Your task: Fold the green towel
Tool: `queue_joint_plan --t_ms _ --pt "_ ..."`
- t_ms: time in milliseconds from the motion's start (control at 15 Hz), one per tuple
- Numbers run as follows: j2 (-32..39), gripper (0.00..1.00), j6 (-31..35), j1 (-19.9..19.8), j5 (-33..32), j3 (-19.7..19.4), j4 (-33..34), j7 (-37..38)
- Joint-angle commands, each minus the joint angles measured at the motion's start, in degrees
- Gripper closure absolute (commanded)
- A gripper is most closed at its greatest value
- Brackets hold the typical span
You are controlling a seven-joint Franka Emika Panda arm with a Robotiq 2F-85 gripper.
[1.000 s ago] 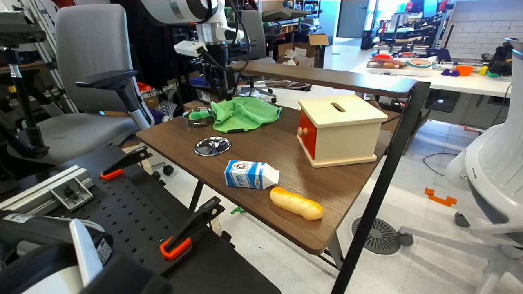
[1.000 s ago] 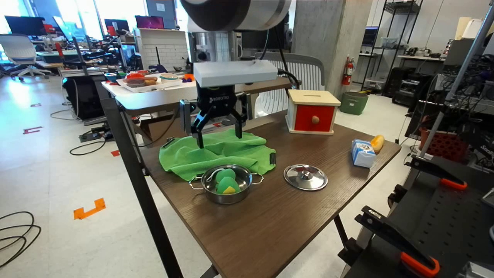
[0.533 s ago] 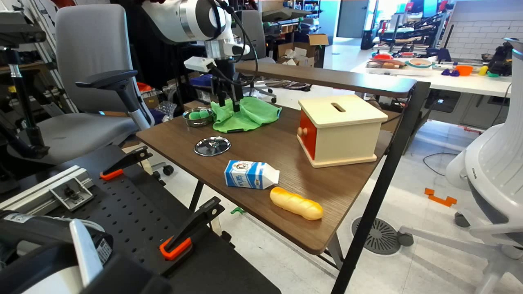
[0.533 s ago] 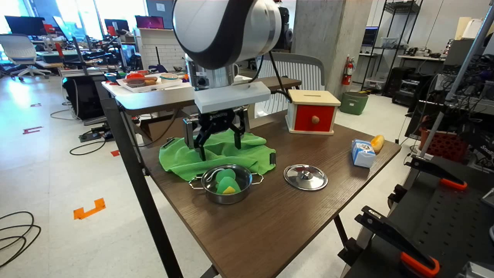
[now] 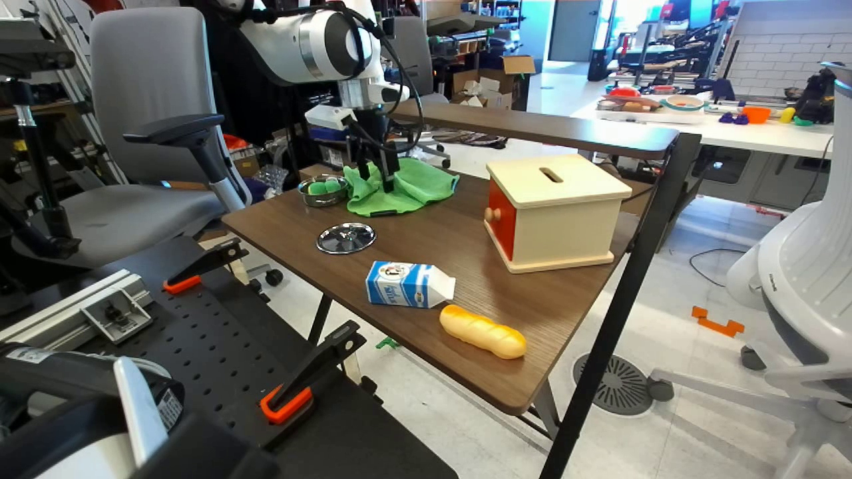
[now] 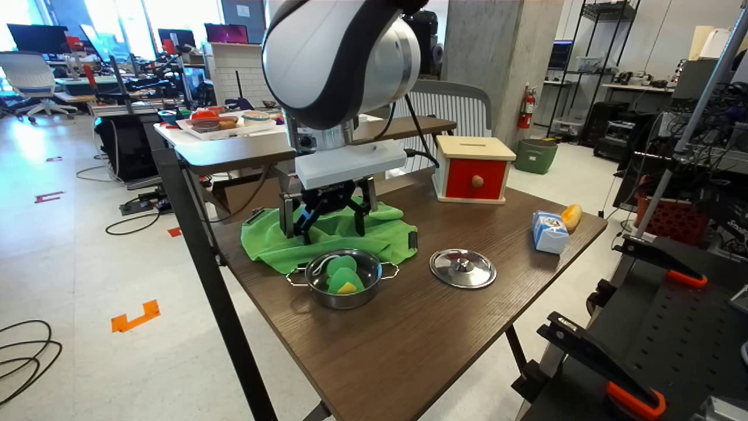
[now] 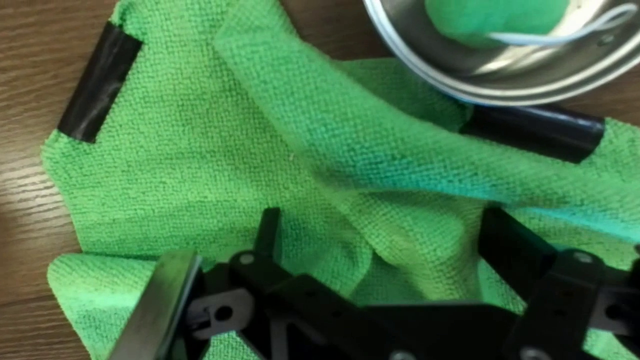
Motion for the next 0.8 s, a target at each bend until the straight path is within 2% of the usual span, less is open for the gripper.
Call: queue_joint_plan --t_ms 0,733 --pt "1.0 0.00 -0.1 1.3 -0.5 -1.5 0.5 0.5" --pt "-0.3 0.00 0.3 1.0 -1.3 -3.4 -3.7 0.3"
